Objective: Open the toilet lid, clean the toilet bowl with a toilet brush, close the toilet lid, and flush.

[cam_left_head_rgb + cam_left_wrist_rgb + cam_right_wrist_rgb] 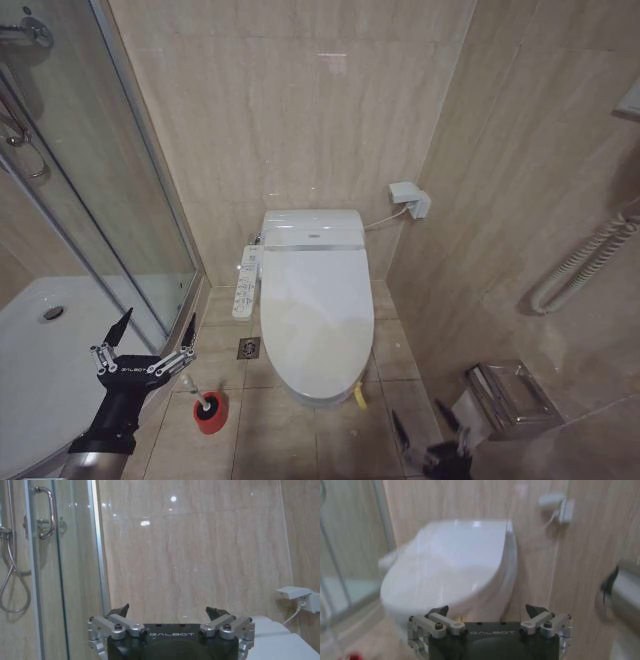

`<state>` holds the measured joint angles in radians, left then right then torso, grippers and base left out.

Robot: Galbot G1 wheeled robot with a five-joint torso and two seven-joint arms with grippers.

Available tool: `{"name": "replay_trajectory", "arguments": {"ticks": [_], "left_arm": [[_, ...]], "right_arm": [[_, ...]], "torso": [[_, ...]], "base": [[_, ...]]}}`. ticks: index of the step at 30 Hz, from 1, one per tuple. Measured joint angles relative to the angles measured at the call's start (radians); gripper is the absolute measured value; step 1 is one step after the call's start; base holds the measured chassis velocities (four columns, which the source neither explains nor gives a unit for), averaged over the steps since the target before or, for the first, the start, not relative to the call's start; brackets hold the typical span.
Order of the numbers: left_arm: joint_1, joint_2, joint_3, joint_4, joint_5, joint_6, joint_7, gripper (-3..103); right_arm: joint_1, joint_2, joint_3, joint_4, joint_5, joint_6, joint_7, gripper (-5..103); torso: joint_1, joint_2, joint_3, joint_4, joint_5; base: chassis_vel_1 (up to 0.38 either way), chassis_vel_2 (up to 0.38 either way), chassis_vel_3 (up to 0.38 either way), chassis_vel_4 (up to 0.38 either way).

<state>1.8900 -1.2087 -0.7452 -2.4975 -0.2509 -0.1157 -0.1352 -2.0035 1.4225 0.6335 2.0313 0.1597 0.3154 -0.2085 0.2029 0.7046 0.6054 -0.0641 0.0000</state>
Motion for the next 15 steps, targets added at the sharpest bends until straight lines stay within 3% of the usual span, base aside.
{"name": "replay_trajectory", "arguments": {"ticks": [7, 15], "left_arm": [[0.0, 0.0, 0.0, 0.0, 0.0, 0.0, 0.0, 100], [0.0, 0.0, 0.0, 0.0, 0.0, 0.0, 0.0, 100]], "right_arm": [[0.029, -0.005, -0.025, -0.126, -0.023, 0.001, -0.013, 100], [0.171, 0.01, -0.095, -0.266, -0.073, -0.065, 0.012, 100]], "torso": [[0.0, 0.0, 0.0, -0.0001, 0.0], [0.0, 0.0, 0.0, 0.0001, -0.0001]], "base": [[0.0, 0.0, 0.0, 0.0], [0.0, 0.0, 0.0, 0.0]]}}
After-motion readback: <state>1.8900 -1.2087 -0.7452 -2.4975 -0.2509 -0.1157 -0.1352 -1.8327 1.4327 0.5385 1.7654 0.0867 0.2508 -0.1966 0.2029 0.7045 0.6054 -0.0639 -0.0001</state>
